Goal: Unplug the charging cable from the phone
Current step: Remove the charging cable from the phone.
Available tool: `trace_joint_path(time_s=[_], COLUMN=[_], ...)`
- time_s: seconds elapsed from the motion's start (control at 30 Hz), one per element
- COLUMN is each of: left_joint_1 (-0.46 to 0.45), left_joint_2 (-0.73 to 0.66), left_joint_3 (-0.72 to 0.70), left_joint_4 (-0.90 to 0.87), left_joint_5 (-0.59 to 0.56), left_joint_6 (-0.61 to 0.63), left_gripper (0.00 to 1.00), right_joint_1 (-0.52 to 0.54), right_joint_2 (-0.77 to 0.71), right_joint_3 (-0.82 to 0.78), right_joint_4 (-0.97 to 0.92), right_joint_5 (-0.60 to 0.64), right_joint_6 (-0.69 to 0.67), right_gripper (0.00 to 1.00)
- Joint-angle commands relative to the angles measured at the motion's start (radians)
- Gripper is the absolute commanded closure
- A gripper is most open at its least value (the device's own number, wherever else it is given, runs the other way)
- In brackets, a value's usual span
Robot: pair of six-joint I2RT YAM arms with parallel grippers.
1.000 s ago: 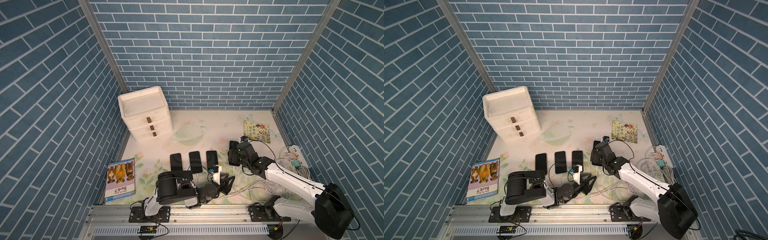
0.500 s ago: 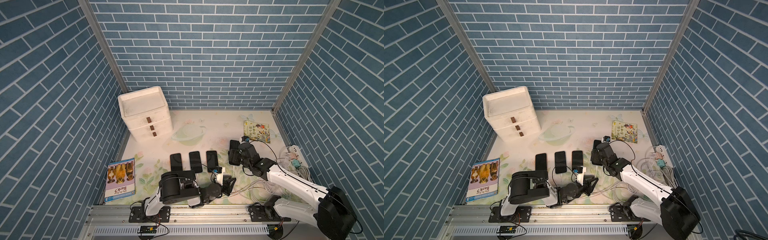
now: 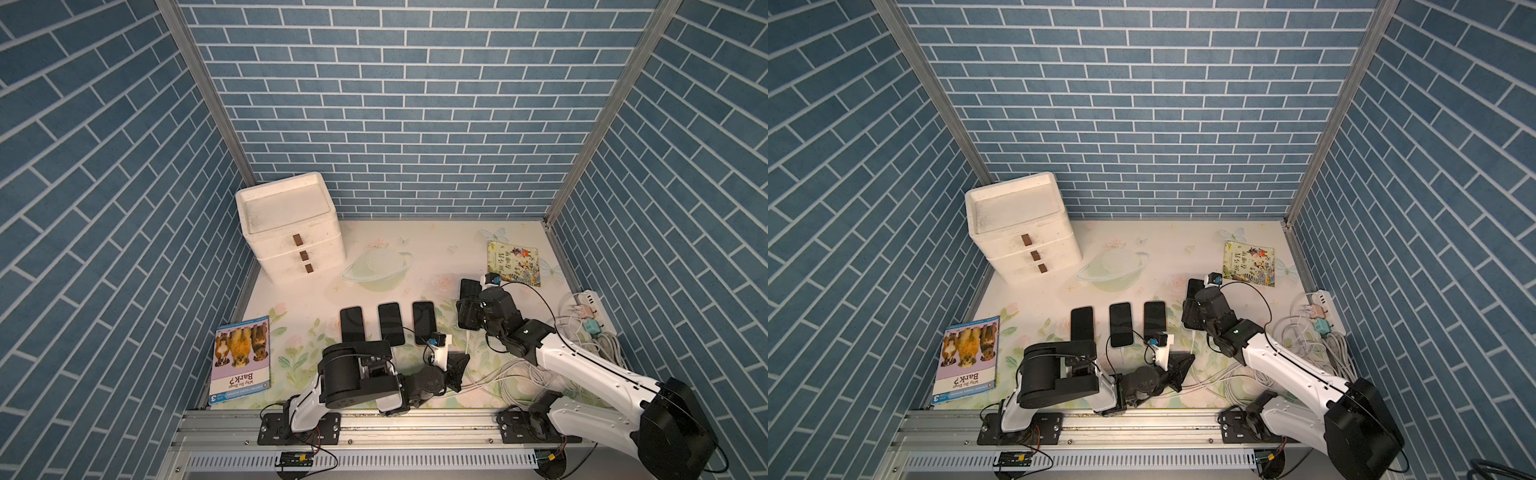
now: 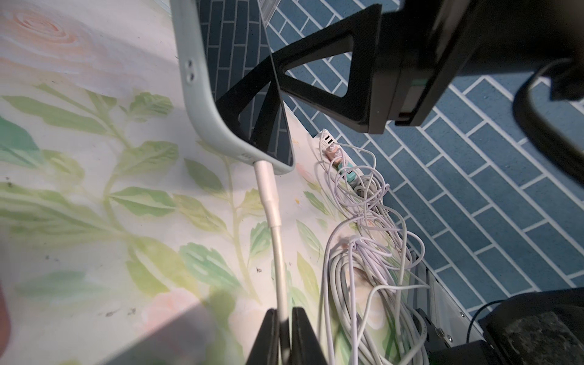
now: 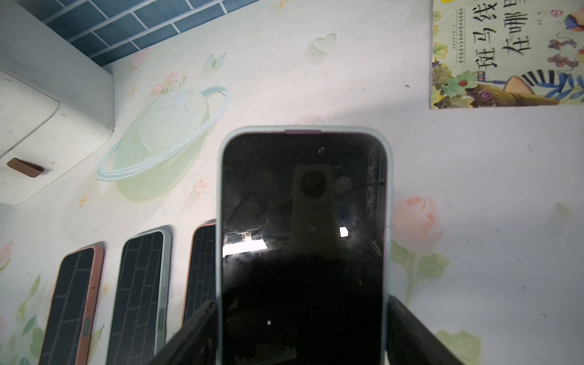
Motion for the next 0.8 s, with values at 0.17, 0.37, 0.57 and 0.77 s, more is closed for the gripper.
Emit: trace_joint_path(time_s=[0.17,0.37,0.57,0.77], left_joint_1=[-0.007,-0.007,-0.007,-0.006], left_joint_2=[0.013,0.015,0.018,-0.034], left_joint_3=[0.032,0.031,0.029,-0.019], left_joint_4=[-0.052,-0.052,-0.048,-0.014], left_joint_5=[-0.011,-0.013,-0.015,-0.052], left_joint_6=[0.021,0.029,0.032,0.06], left_gripper=[1.0,1.0,1.0,0.56], right_joint_1=[0.002,0.0,-0.004,-0.043], right_joint_2=[-0.024,-0.019,-0.007,0.053], right_joint_3=[-0.003,0.02,0.07,0.12], right_joint_4=[0.116,0.126,0.118,-0.018], right_joint_5=[0.061,0.099,0.132,0.198], right_joint_6=[-0.028,-0.047,-0.084,-0.05], right_gripper=[0.77,0.77,0.76,0.75])
